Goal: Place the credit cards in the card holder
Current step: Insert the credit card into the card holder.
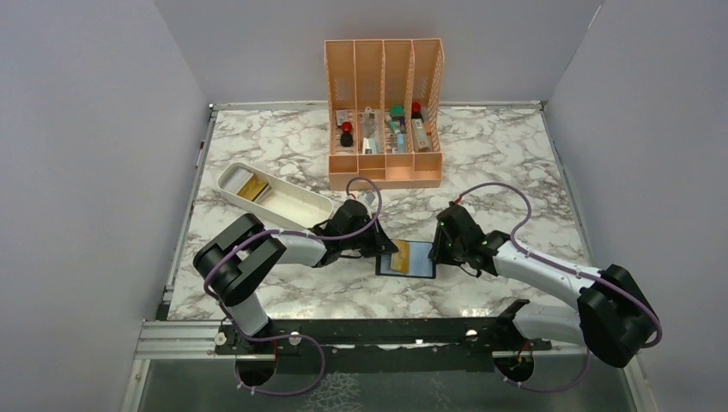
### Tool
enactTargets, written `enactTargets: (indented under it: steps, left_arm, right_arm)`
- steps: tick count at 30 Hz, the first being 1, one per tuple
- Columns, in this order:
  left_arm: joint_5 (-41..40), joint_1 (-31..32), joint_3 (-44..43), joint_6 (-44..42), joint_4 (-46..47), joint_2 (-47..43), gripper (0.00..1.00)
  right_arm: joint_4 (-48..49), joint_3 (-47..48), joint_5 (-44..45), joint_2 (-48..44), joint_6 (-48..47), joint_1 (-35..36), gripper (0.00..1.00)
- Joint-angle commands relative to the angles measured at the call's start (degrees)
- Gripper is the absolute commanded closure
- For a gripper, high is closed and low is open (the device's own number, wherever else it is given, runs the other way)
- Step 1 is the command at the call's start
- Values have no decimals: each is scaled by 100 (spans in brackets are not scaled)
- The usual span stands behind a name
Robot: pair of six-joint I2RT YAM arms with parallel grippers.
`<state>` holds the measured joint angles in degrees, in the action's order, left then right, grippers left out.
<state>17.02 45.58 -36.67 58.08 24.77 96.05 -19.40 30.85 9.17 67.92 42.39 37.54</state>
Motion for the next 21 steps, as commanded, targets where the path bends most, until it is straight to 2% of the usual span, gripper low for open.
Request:
enactTargets:
  steps: [1,6,21]
  left_arm:
    - [-127,56,57,-57,1,107,100]
    - [-70,90,50,35,20,2,100]
    - [-75,145,102,198,458,77,100]
  right_arm:
    - [286,-133,-102,231,-25,-1,67]
    - [491,-294,-271,518,80,-1,71]
    - [398,-409,-49,314,94,-3,77]
